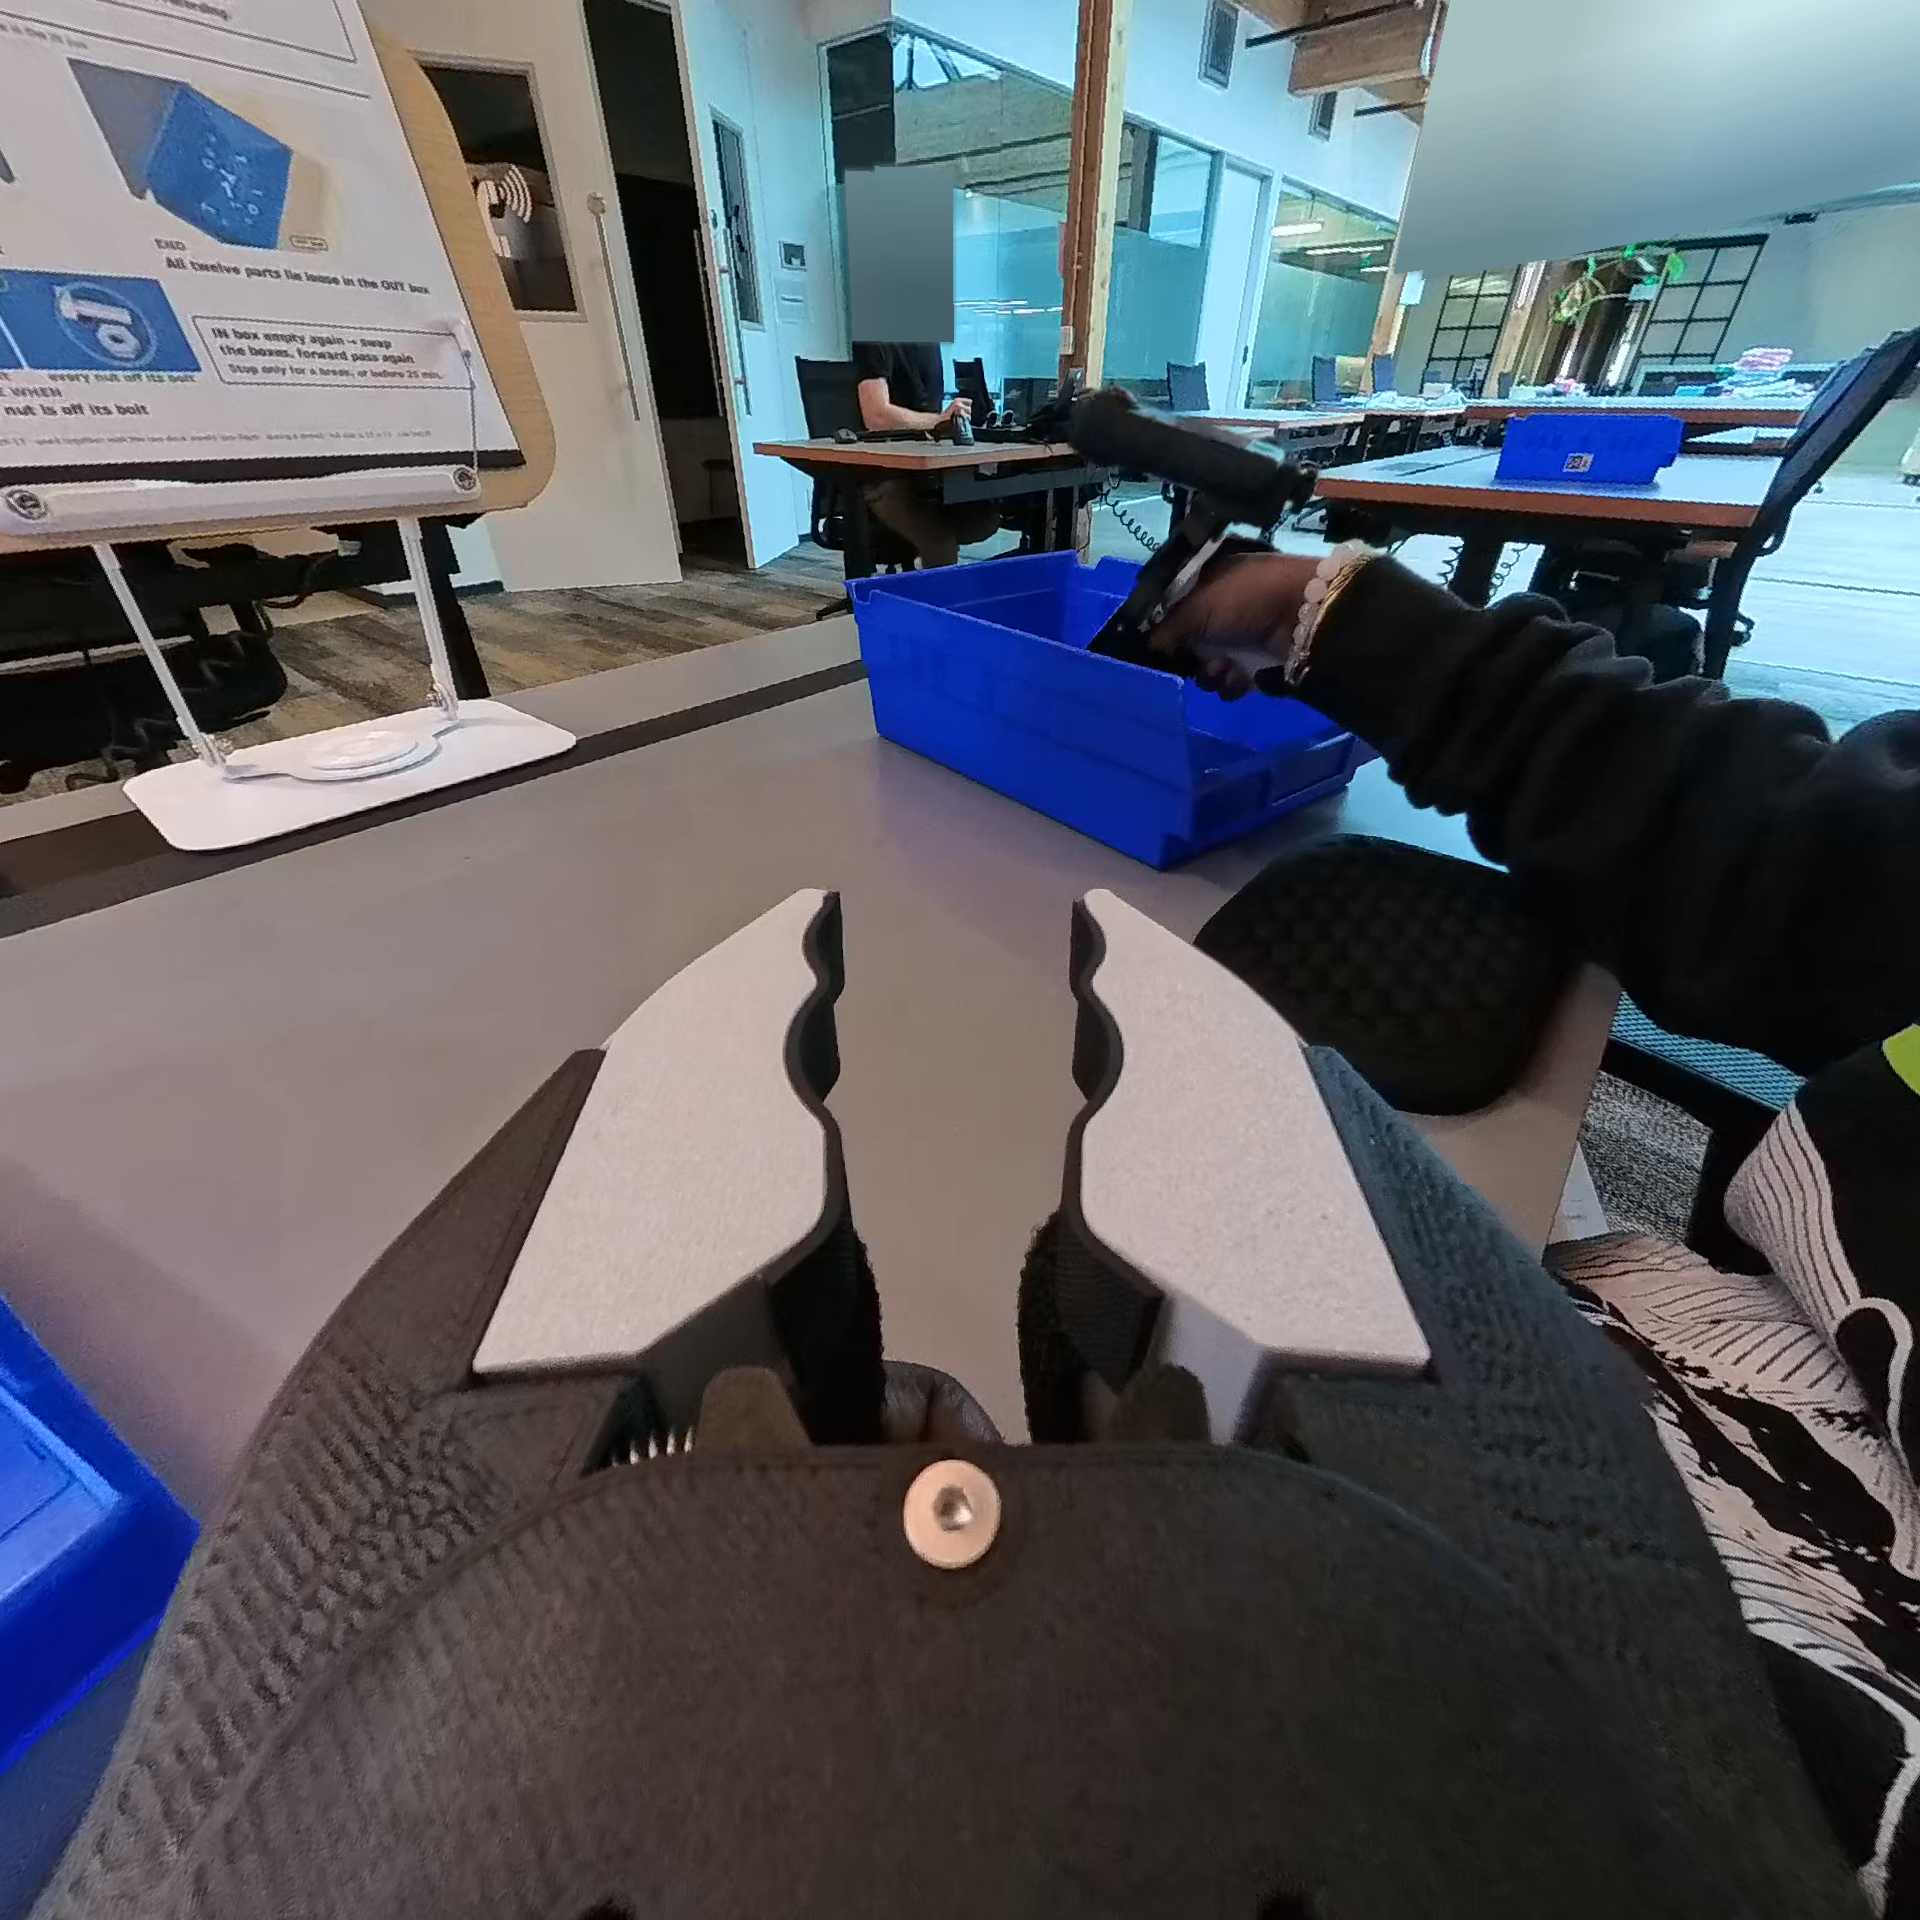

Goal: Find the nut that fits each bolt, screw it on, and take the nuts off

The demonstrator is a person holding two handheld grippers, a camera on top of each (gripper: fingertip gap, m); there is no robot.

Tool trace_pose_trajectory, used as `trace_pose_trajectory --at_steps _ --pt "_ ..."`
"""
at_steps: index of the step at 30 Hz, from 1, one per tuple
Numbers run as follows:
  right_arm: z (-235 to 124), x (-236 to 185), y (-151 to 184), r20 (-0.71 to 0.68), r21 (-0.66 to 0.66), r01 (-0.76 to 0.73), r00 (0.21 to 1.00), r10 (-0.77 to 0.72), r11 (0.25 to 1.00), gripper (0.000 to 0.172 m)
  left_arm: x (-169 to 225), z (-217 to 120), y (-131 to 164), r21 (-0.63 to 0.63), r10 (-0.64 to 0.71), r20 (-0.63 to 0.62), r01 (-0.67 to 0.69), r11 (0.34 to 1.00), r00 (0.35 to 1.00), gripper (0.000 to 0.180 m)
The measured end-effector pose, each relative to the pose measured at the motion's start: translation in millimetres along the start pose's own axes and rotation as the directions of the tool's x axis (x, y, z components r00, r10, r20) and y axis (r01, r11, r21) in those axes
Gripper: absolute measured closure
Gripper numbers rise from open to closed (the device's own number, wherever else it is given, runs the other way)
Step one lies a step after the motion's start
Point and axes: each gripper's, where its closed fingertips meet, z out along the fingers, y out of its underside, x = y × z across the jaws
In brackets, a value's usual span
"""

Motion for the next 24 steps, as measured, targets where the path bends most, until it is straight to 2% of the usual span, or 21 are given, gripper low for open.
trace_pose_trajectory --at_steps 7,10,12,14,17,20,24 --pt "3.0 0.2 5.8 0.004 -0.010 -0.010 1.000 0.010 1.000 0.158 -2.1 -2.4 0.7 -0.014 -0.003 0.006 0.003 1.000 1.000 0.138" --pt "-18.6 -1.9 -10.0 -0.023 0.118 -0.021 0.999 0.024 0.993 0.152 -8.8 -6.0 1.6 -0.054 0.007 0.024 -0.005 0.999 1.000 0.138" --pt "-45.1 -10.9 -25.9 -0.037 0.253 -0.003 0.999 0.012 0.967 0.138 -20.8 -12.2 -2.1 -0.074 0.032 0.061 -0.027 0.997 0.998 0.139" --pt "-77.4 -28.6 -39.3 -0.029 0.391 0.025 0.999 -0.014 0.920 0.128 -41.2 -21.9 -8.6 -0.108 0.067 0.123 -0.054 0.993 0.990 0.139" --pt "-123.7 -61.8 -46.1 -0.005 0.533 0.077 0.996 -0.088 0.842 0.126 -82.6 -40.0 -17.0 -0.201 0.109 0.213 -0.066 0.977 0.971 0.139" --pt "-159.8 -88.2 -44.2 0.000 0.616 0.120 0.988 -0.153 0.779 0.127 -132.2 -59.0 -14.6 -0.348 0.116 0.296 -0.006 0.937 0.948 0.139" --pt "-190.0 -108.3 -38.8 -0.008 0.665 0.157 0.979 -0.203 0.730 0.128 -202.3 -80.7 -3.1 -0.533 0.169 0.412 0.086 0.842 0.896 0.139"
